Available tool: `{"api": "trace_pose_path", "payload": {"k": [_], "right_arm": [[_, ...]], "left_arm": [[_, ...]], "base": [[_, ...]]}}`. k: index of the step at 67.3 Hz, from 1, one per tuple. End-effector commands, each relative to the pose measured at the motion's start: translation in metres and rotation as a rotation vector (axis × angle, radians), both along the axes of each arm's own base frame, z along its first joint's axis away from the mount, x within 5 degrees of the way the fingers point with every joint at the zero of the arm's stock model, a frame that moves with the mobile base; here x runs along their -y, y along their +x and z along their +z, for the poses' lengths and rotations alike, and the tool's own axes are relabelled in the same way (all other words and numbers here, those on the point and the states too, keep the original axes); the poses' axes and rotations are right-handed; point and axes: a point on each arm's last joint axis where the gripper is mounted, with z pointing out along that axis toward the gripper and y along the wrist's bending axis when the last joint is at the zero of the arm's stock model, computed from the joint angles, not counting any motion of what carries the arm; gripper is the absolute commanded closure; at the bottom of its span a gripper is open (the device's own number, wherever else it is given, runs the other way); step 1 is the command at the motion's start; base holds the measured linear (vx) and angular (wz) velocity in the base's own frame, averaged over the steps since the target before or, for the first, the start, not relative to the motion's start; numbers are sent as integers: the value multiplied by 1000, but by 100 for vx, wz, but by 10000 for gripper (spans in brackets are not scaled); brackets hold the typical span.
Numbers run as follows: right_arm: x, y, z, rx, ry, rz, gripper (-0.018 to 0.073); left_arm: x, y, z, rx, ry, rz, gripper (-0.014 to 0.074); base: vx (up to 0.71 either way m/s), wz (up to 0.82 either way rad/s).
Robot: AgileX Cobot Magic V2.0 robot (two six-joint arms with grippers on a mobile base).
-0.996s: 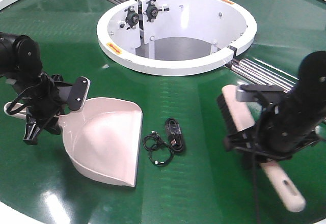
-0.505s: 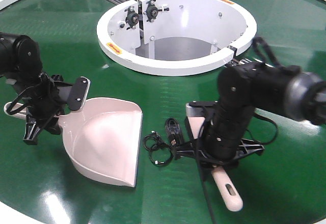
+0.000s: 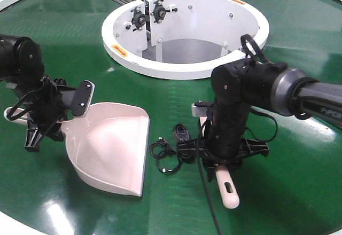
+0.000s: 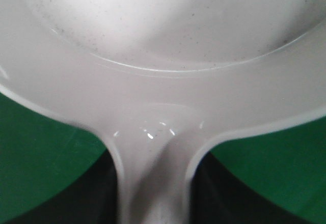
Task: Clean and inspect green conveyor with broom and dustpan
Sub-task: 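Sweep the black cable into the dustpan with the brush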
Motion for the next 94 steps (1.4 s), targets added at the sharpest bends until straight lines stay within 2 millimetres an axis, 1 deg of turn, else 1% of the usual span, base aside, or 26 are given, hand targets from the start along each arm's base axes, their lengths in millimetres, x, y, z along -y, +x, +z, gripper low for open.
{"api": "trace_pose_path", "payload": {"k": [1, 9, 16, 25, 37, 47, 56, 61, 66, 73, 81, 87, 94], "right_arm": [[-5, -7, 15, -31, 14, 7, 563], [-15, -10, 8, -54, 21, 24, 563], [-25, -14, 4, -74, 61, 32, 563], [-38, -16, 6, -69, 113, 40, 563], [-63, -13, 11, -77, 147, 79, 563], [-93, -7, 10, -84, 213, 113, 563], [-122, -1, 7, -104, 315, 146, 563], [-137, 1, 11, -100, 367, 168, 563], [-150, 3, 20, -64, 407, 202, 563], [-157, 7, 38, -3, 441, 224, 563], [-160, 10, 56, 53, 472, 236, 563], [-157, 12, 67, 96, 463, 239, 563], [-148, 16, 77, 154, 419, 226, 562]], "left_arm": [[4, -4, 23, 51, -19, -21, 604], [4, -4, 23, 51, -19, -21, 604], [4, -4, 23, 51, -19, -21, 604], [4, -4, 23, 52, -19, -21, 604], [4, -4, 23, 51, -19, -21, 604], [4, -4, 23, 49, -18, -21, 604], [4, -4, 23, 49, -18, -21, 604], [4, -4, 23, 49, -18, -21, 604], [4, -4, 23, 49, -18, -21, 604], [4, -4, 23, 49, -18, -21, 604], [4, -4, 23, 49, -18, -21, 604], [4, -4, 23, 49, -18, -21, 604], [4, -4, 23, 49, -18, -21, 604]], "base": [[0, 0], [0, 0], [0, 0], [0, 0], [0, 0], [0, 0], [0, 0], [0, 0], [0, 0], [0, 0], [0, 0], [0, 0], [0, 0]]}}
